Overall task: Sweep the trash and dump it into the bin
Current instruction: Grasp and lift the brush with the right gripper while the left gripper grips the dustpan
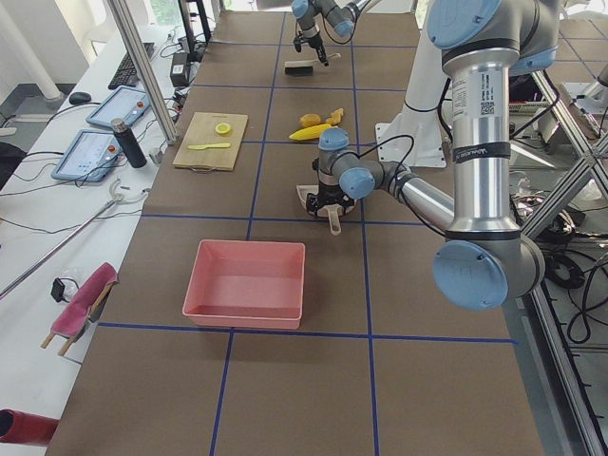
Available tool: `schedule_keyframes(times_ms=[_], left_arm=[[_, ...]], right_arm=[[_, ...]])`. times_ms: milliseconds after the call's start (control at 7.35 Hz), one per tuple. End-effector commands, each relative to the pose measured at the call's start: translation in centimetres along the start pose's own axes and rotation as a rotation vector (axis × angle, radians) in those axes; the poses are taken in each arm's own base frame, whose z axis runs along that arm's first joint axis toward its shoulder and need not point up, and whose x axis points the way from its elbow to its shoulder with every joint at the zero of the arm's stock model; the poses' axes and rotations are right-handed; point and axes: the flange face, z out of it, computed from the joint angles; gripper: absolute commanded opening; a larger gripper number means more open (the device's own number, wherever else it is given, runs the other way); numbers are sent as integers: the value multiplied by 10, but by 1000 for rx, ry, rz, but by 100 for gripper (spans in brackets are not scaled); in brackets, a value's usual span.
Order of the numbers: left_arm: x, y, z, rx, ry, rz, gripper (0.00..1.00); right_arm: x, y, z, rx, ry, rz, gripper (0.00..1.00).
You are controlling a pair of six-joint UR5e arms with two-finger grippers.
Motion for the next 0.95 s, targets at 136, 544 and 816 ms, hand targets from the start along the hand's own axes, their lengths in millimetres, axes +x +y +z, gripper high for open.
schedule_keyframes(times_ms=[136,544,816], left_arm=[[-4,3,17,-15,9,4,98],[-4,5,24,-24,18,7,90],[-3,6,29,-22,27,9,28]], right_arm=[[11,-11,-42,76,-35,27,0],[29,3,-79,148,-64,53,0],[35,11,-76,146,-62,61,0]])
